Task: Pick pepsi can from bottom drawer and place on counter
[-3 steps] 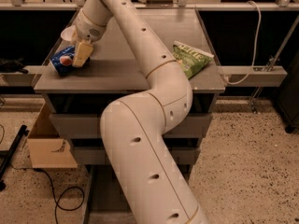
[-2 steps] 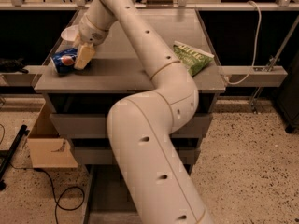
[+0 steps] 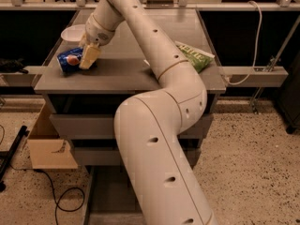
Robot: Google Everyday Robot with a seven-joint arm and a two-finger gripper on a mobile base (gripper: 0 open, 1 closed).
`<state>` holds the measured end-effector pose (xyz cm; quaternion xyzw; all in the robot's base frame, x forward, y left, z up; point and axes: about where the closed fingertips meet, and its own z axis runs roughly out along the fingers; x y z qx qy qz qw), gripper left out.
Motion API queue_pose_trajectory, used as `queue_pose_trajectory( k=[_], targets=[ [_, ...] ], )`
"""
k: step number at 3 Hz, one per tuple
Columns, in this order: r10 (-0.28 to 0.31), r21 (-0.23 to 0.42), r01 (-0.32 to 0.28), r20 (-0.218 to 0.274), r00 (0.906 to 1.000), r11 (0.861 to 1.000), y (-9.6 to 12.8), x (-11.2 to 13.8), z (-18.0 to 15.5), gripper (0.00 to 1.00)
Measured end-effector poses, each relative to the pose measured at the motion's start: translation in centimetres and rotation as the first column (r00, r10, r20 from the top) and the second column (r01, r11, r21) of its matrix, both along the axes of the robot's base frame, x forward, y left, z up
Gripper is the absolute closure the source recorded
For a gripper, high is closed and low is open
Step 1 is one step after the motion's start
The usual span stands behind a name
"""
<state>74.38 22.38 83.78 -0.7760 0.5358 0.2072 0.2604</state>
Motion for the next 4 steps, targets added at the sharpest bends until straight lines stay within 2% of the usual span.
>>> queue_pose_trajectory(
  k=[1, 2, 3, 4],
  targets=[
    [-0.062, 0.029, 0.062, 0.012, 0.998, 0.998, -3.1, 0.1, 1.3, 1.0],
    [-0.062, 0.029, 0.062, 0.012, 0.998, 0.998, -3.1, 0.1, 1.3, 1.0],
    [-0.089, 0.034, 0.089, 0.001, 0.996, 0.995, -4.5, 0.1, 1.0, 1.0],
    [-0.17, 0.026, 0.171, -0.024, 0.9851, 0.985, -8.5, -0.9, 0.5, 1.0]
  ],
)
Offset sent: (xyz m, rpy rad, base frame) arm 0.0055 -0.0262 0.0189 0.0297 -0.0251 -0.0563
